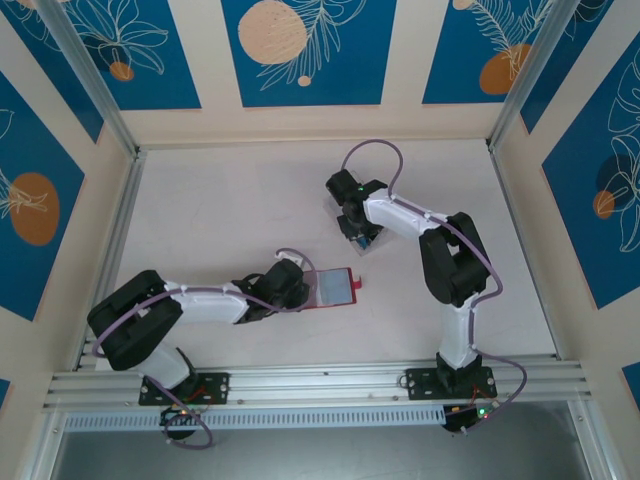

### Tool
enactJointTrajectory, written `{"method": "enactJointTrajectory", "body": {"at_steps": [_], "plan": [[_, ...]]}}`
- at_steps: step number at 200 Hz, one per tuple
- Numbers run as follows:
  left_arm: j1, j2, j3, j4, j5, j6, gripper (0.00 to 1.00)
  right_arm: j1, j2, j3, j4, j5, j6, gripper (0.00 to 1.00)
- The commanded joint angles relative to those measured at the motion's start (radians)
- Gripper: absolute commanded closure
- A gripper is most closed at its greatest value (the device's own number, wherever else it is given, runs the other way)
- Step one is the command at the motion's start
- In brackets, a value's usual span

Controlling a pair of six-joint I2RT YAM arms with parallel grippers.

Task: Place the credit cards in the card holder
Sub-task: Pick up the credit card from the storage box.

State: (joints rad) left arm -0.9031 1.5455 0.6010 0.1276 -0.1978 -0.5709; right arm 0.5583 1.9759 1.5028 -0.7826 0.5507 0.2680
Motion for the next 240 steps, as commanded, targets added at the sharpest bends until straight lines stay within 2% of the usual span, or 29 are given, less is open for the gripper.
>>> {"method": "enactJointTrajectory", "body": {"at_steps": [1,134,147,195,240], "plan": [[0.003,0.019,-0.027,-0.045,0.069,-0.021,0.65,0.010,0.012,0.029,-0.016,0.005,-0.013,0.74],[0.003,0.013,-0.036,-0.039,0.071,-0.029,0.65,0.026,0.044,0.063,-0.035,0.035,-0.020,0.82],[0.002,0.011,-0.037,-0.040,0.069,-0.026,0.65,0.026,0.049,0.067,-0.040,0.034,-0.021,0.86],[0.002,0.010,-0.039,-0.039,0.069,-0.028,0.65,0.026,0.052,0.073,-0.048,0.025,-0.025,0.86],[0.003,-0.013,-0.026,-0.055,0.084,-0.012,0.65,0.031,0.005,0.085,-0.070,0.014,-0.034,0.97]]}}
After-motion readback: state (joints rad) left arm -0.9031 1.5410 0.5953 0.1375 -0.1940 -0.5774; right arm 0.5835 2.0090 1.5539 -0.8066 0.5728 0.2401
